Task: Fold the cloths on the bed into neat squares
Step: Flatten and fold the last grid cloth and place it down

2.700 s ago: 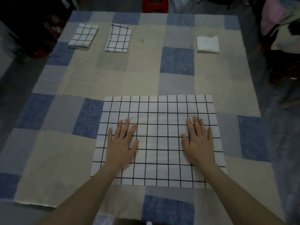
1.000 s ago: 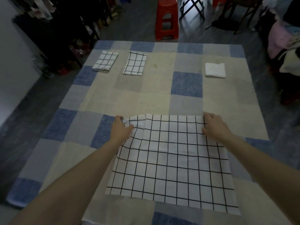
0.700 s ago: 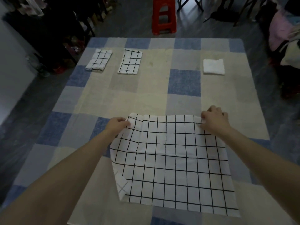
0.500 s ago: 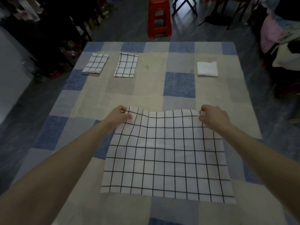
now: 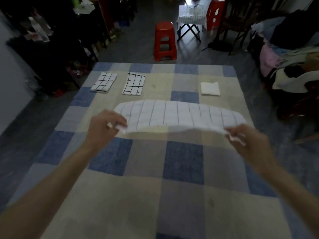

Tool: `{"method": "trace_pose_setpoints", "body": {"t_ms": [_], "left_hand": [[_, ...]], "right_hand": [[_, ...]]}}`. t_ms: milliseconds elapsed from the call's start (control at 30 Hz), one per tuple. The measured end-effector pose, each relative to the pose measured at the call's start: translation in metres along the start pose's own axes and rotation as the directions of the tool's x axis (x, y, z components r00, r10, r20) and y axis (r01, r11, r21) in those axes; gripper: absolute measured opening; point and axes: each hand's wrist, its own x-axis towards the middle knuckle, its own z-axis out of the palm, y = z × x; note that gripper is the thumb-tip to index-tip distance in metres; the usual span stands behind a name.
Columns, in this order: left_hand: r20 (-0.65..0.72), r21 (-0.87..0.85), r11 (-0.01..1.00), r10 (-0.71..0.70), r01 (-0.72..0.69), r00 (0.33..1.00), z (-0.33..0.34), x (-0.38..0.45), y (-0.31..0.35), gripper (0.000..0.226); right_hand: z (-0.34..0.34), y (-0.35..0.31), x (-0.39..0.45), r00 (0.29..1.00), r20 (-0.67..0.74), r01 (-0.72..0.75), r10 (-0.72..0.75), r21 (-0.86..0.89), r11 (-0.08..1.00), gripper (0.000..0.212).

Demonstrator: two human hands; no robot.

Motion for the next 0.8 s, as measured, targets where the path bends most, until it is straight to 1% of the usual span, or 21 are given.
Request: {"method": "trace_pose_setpoints", "body": {"t_ms": [33,67,133,167,267,300,367,433,467,567,600,633,700,733,767,800], "left_hand": [[0.064,-0.032,0.999,0.027,-0.025,0.998,0.004,-0.023,-0.006,0.022],[0.141,-0.043,0.999,0.039,-0.033,0.989,0.009,-0.046,-0.011,0.017],[0.284,0.005,1.000,0.005,-0.007,0.959,0.021,-0.094,-0.024,0.020],[0.347,0.046,0.999,-0.011,-0.005,0.938,0.028,-0.117,-0.030,0.022],[0.499,0.134,0.990,-0.024,-0.050,0.866,0.042,-0.179,-0.046,0.022],[0.525,0.147,0.988,-0.035,-0.050,0.850,0.044,-0.194,-0.049,0.021],[0.549,0.139,0.990,-0.059,-0.021,0.834,0.045,-0.218,-0.053,0.017],[0.546,0.135,0.990,-0.103,0.035,0.832,0.043,-0.236,-0.054,0.015],[0.531,0.137,0.987,-0.147,0.087,0.835,0.041,-0.241,-0.052,0.018],[0.450,0.115,0.960,-0.281,0.257,0.848,0.032,-0.238,-0.049,0.027],[0.419,0.094,0.947,-0.317,0.307,0.851,0.030,-0.231,-0.047,0.028],[0.383,0.075,0.937,-0.342,0.340,0.858,0.030,-0.221,-0.046,0.026],[0.321,0.043,0.925,-0.370,0.377,0.872,0.035,-0.196,-0.040,0.013],[0.271,0.031,0.923,-0.376,0.382,0.886,0.041,-0.183,-0.041,0.011],[0.233,0.021,0.917,-0.392,0.399,0.890,0.047,-0.169,-0.041,0.016],[0.214,0.025,0.901,-0.429,0.434,0.878,0.054,-0.156,-0.043,0.017]], "right_hand": [[0.004,0.006,-0.025,0.996,0.089,0.028,-0.025,-0.038,0.999,0.004],[0.008,0.010,-0.050,0.986,0.165,0.026,-0.013,-0.075,0.997,0.010],[0.017,0.020,-0.100,0.953,0.298,-0.010,0.052,-0.140,0.990,0.020],[0.022,0.025,-0.125,0.937,0.344,0.000,0.063,-0.181,0.984,0.020],[0.031,0.034,-0.183,0.900,0.432,0.067,0.058,-0.268,0.961,0.004],[0.033,0.035,-0.195,0.890,0.450,0.066,0.070,-0.280,0.958,0.004],[0.032,0.035,-0.211,0.851,0.503,0.006,0.151,-0.296,0.955,0.015],[0.025,0.033,-0.218,0.791,0.565,-0.074,0.233,-0.289,0.955,0.023],[0.020,0.031,-0.217,0.775,0.564,-0.149,0.285,-0.275,0.950,0.027],[0.007,0.028,-0.204,0.749,0.483,-0.380,0.453,-0.246,0.892,0.022],[0.004,0.028,-0.197,0.732,0.466,-0.441,0.496,-0.231,0.867,0.024],[0.004,0.030,-0.187,0.718,0.462,-0.479,0.521,-0.217,0.851,0.025],[0.007,0.033,-0.163,0.707,0.434,-0.523,0.558,-0.210,0.826,0.017],[0.011,0.036,-0.150,0.708,0.406,-0.537,0.578,-0.223,0.814,0.016],[0.016,0.040,-0.139,0.710,0.379,-0.547,0.594,-0.234,0.803,0.016],[0.020,0.045,-0.129,0.719,0.349,-0.548,0.601,-0.248,0.799,0.017]]}}
